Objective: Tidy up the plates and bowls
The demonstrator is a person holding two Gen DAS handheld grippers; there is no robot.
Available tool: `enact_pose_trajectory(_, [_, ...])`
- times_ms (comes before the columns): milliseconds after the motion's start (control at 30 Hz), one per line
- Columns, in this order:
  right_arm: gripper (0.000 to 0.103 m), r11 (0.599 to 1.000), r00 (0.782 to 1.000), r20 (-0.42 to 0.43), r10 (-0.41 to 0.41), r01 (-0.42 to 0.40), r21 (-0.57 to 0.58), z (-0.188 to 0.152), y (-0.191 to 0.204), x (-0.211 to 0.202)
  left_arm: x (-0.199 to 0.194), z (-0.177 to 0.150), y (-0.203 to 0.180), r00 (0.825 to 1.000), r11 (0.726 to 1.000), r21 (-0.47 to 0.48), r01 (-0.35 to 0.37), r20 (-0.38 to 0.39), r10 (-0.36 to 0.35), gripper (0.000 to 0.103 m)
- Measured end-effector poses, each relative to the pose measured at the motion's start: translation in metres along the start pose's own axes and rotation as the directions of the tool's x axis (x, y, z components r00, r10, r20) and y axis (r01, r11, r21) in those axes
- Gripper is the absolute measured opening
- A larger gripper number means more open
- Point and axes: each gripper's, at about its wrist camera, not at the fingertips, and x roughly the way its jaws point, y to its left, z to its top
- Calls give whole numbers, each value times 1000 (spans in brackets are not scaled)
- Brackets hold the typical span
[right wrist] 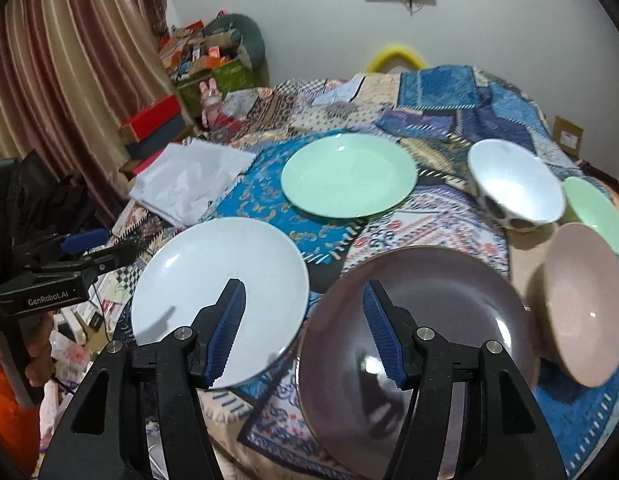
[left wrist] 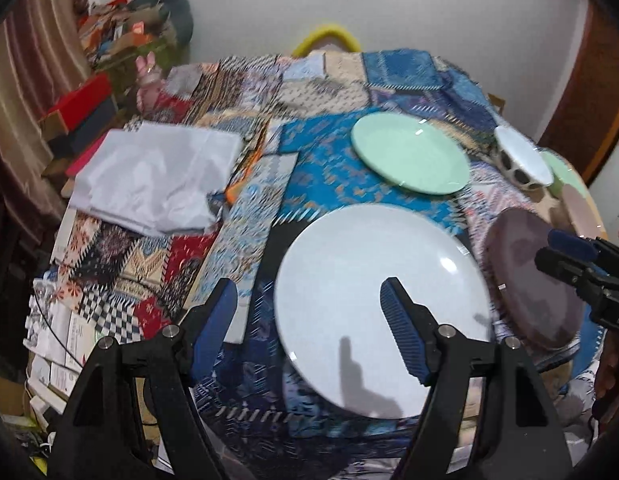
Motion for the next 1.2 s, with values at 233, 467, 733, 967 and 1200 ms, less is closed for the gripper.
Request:
enact_pose_trajectory(233, [57,999,996,-84,12,-15,-32,5,8,38,35,-12,25,996,999,-32,-4,-93,1,74])
enact_pose_trajectory(467, [45,998,986,-164,25,-34,-52,11,10,68,52,-18,29,990,998,-48,51,-126,-57,66])
enact_pose_trajectory(733, [31,997,973,-229,1,-17,-69,12,11,87,55,-23,28,981,989,-58,133,-134,-140,46])
enact_pose_trajectory(967, [30,995,971,-238,-30,7,-95,11,19,90,51,-29,25,973,982,-59,182,-135,-188,36])
enact_pose_trajectory(1200, [30,994,971,-241,0,-26,-103,11,30,89,52,-28,38,977,983,-98,152,-138,-165,33])
